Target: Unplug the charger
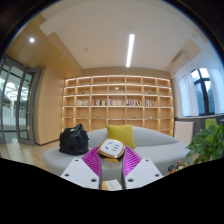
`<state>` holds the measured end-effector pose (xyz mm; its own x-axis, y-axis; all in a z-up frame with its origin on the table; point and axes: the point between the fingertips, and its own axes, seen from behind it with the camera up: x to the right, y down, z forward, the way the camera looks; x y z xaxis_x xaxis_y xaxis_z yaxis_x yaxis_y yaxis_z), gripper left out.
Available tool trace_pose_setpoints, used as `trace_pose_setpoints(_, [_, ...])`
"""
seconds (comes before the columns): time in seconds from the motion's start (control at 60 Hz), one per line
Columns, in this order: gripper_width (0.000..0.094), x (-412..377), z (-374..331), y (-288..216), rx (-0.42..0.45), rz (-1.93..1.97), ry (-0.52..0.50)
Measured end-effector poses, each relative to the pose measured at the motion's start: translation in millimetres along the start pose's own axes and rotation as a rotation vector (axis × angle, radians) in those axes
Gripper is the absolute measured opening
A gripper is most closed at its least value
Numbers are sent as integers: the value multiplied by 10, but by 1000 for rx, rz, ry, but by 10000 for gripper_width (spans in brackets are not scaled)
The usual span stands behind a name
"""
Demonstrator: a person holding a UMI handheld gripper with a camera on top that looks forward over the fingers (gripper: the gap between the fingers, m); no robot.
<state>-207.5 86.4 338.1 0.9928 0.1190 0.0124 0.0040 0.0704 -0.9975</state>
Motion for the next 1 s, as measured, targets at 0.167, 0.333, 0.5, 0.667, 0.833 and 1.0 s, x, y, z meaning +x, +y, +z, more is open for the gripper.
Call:
trace_pose_setpoints(0.167, [253, 743, -183, 1441, -304, 4, 70])
trace_pose_setpoints(0.333, [306, 1066, -492, 2659, -543, 58, 94])
trace_pose_setpoints(0.5, [379, 1095, -599, 3096, -640, 87, 72])
trace_pose_setpoints(0.667, [471, 1225, -608, 3223, -662, 105, 93])
trace_pose_setpoints(0.833, [798, 1527, -760, 3137, -682, 63, 164])
trace_pose_setpoints(1.0, [855, 1612, -1127, 2846, -661, -16, 175])
